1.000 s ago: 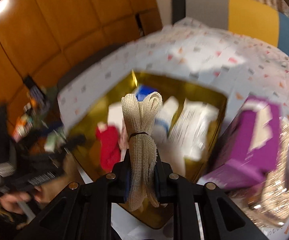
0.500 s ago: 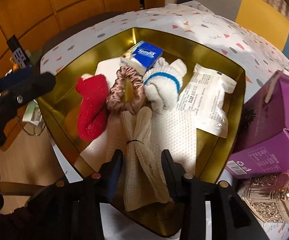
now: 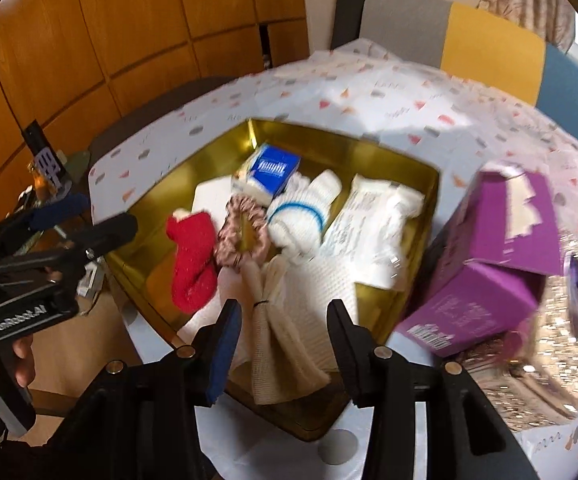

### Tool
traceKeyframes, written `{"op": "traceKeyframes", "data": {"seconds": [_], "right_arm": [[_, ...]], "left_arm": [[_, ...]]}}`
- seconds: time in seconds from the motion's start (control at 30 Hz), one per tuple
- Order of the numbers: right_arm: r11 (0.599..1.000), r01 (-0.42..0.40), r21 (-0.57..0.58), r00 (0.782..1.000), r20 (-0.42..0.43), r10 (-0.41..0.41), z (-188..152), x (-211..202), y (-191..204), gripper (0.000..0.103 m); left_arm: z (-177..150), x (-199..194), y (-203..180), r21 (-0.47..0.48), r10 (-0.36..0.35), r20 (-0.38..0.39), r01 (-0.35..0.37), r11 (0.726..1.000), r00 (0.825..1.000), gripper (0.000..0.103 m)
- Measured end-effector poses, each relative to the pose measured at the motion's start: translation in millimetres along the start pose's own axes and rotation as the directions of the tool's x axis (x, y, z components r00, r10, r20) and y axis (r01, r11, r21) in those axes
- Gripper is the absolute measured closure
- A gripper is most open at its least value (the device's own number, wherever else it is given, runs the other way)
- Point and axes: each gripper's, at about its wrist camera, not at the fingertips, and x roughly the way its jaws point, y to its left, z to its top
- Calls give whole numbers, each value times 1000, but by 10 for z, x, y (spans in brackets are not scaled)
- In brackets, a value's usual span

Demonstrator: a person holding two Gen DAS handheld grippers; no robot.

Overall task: Organize soft objects
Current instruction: 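Carry the beige tied cloth into the gold tray and open the right gripper, then move both grippers back to the pink towel and blue plush toy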

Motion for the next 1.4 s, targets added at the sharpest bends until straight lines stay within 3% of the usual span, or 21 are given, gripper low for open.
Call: {"op": "traceKeyframes", "data": {"seconds": [0.3,0.57,0.73,0.83,0.93,1.07,1.23,1.27,1.4], "right_arm": [[999,-6,46,996,87,2,-53,-461,-297,58],[982,35,184,976,207,-74,-229,-972,-851,58],[945,90,313,948,265,-178,-377,-1366,-1371,58],[897,127,423,927,271,-259,-519,-1577,-1769,58],[833,165,528,906,252,-339,-671,-1718,-2137,58],[694,232,682,861,188,-472,-949,-1885,-2677,58],[432,275,859,791,53,-609,-1488,-2024,-3367,58],[367,286,885,772,15,-636,-1613,-2052,-3487,58],[173,294,940,686,-81,-723,-2064,-2185,-3757,58]], "left_arm": [[37,-70,-170,52,-18,16,17,999,1000,22],[86,-176,-425,118,-53,42,48,992,998,22],[146,-267,-628,164,-94,62,83,983,994,22],[197,-339,-782,199,-126,77,108,974,989,22],[248,-419,-977,243,-164,96,137,960,982,22],[310,-529,-1273,310,-227,109,184,933,968,22],[409,-667,-1679,393,-314,109,249,885,943,22],[432,-693,-1754,406,-327,112,257,877,939,22],[547,-788,-2153,459,-411,101,324,827,906,22]]}}
